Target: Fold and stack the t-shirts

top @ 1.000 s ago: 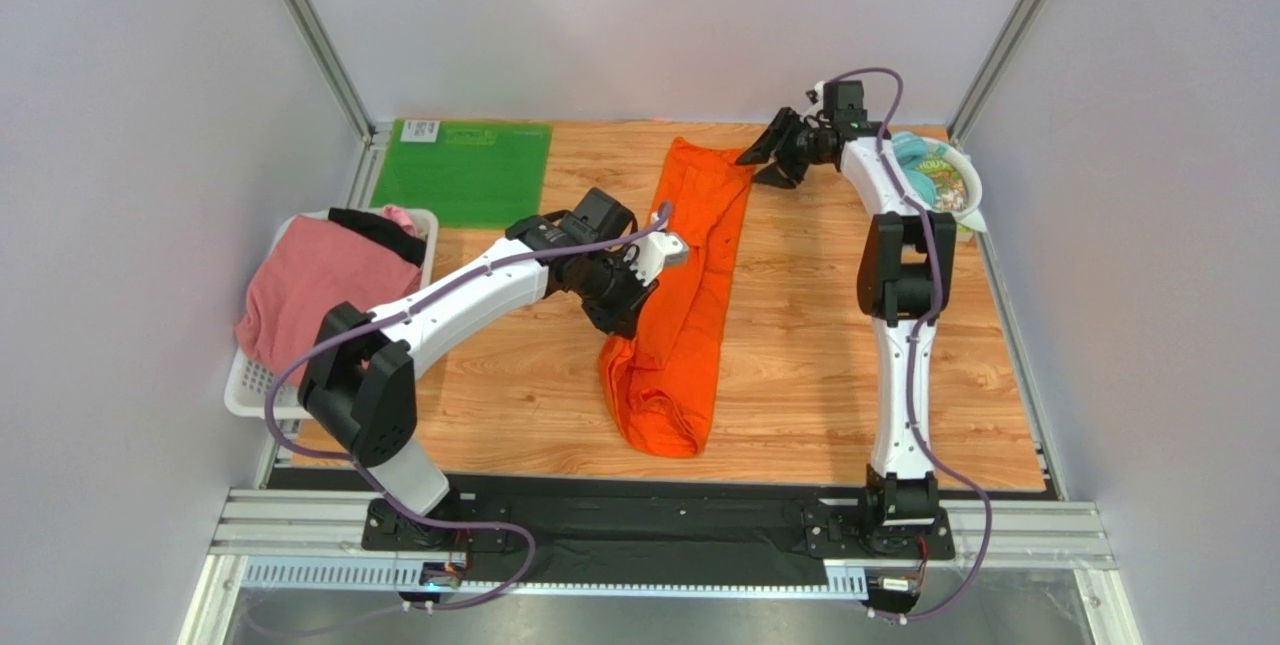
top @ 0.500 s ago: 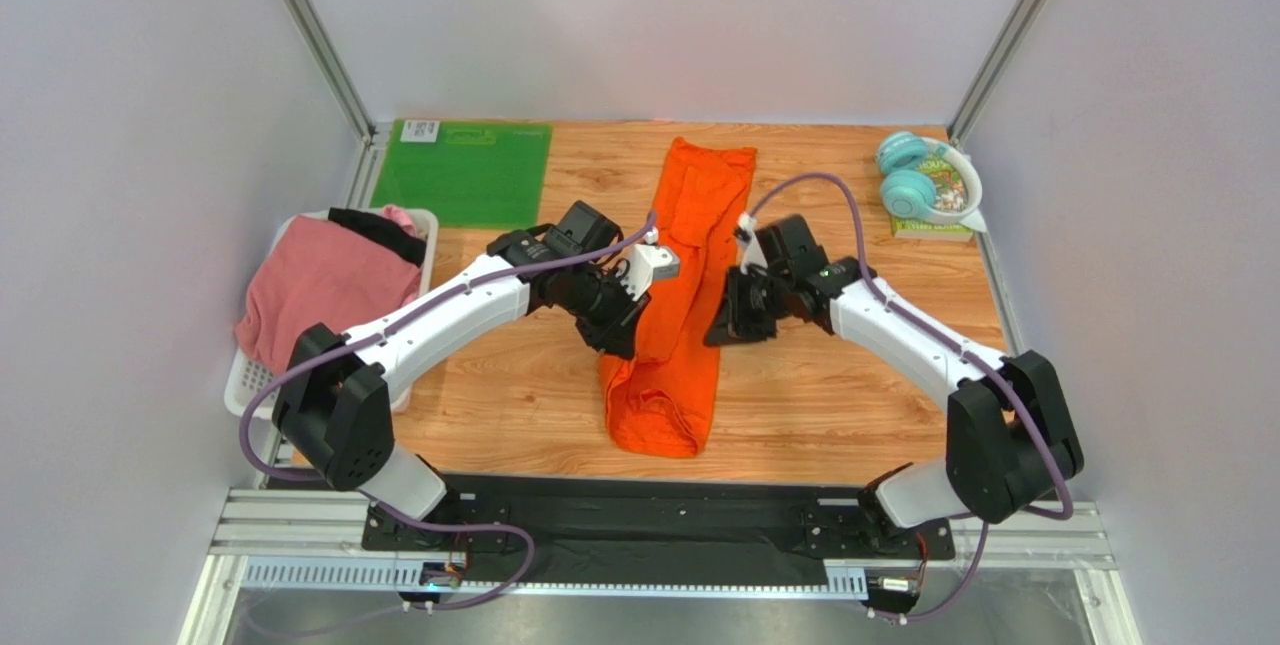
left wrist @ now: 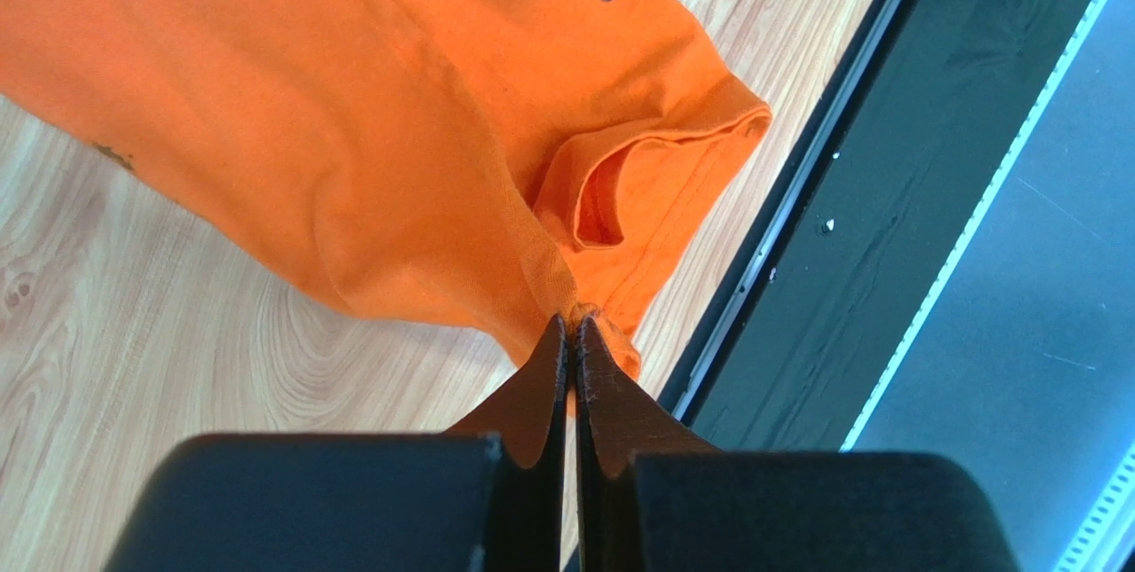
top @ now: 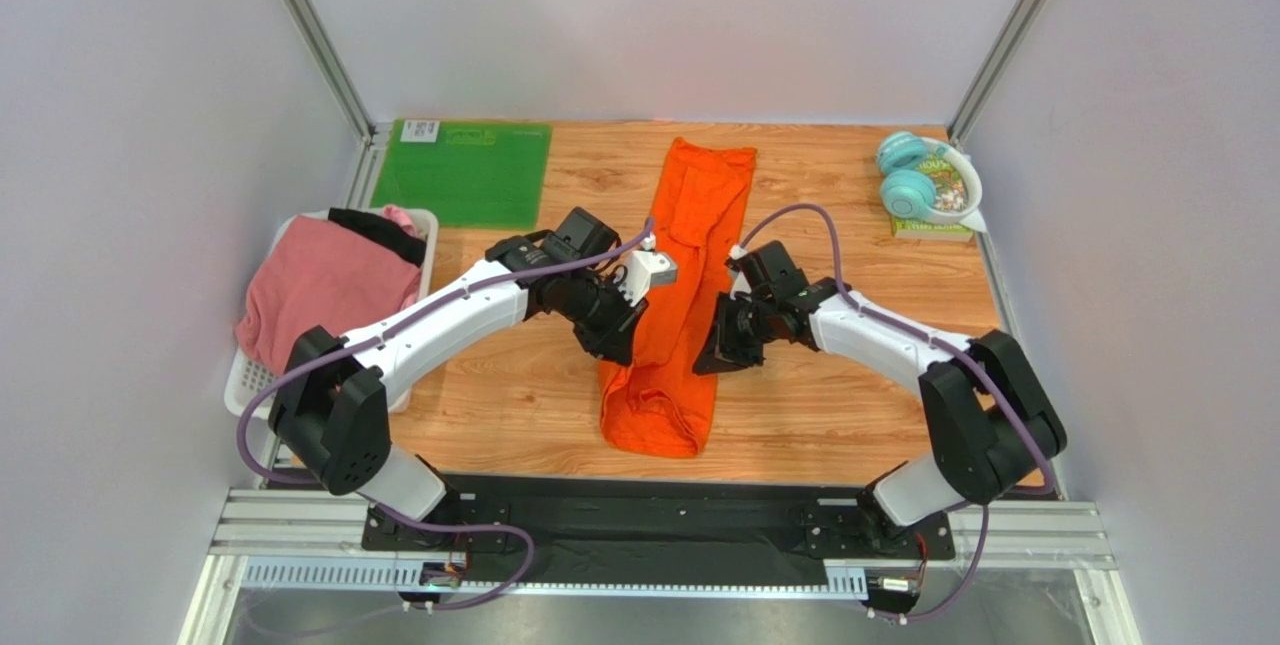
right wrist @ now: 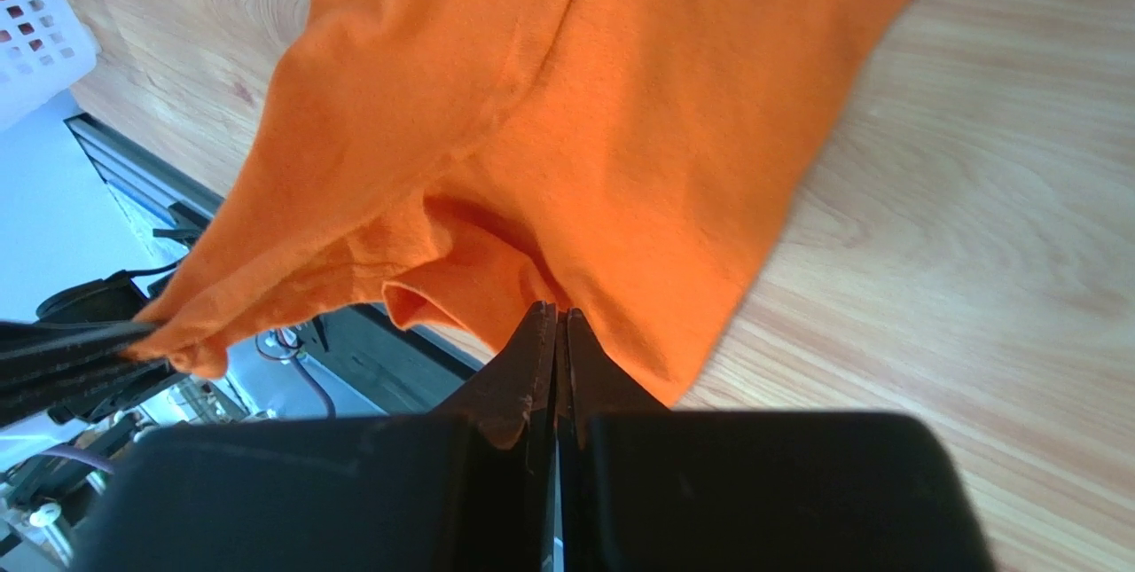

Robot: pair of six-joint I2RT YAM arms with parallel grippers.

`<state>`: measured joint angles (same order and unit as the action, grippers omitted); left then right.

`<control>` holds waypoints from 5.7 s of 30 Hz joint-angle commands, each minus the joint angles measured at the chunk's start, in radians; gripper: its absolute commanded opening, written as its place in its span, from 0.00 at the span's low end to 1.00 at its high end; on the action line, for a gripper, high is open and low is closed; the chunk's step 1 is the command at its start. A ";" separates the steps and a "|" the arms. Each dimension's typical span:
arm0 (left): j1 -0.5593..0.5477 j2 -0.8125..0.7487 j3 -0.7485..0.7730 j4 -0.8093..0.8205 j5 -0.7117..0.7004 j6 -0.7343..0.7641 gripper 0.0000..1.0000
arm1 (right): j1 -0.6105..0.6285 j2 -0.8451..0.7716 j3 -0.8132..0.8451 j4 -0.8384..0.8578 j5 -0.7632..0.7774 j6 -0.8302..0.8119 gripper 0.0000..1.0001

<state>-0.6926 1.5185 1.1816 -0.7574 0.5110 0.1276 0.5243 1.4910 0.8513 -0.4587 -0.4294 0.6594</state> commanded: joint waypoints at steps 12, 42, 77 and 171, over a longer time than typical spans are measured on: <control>-0.004 -0.032 -0.011 0.032 -0.005 -0.011 0.00 | 0.157 0.150 0.037 0.218 -0.086 0.158 0.00; -0.004 -0.049 0.009 0.035 -0.008 -0.037 0.00 | 0.284 0.034 -0.095 0.190 -0.080 0.233 0.00; -0.320 0.169 0.084 -0.074 0.060 0.006 0.00 | -0.296 0.375 0.567 -0.207 -0.055 -0.076 0.00; -0.269 0.325 -0.065 -0.085 -0.028 0.102 0.91 | -0.544 1.381 1.744 -0.241 -0.221 0.045 0.00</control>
<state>-0.9535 1.8317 1.1782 -0.8032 0.4854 0.1761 0.0376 2.8159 2.5763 -0.7677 -0.7372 0.6907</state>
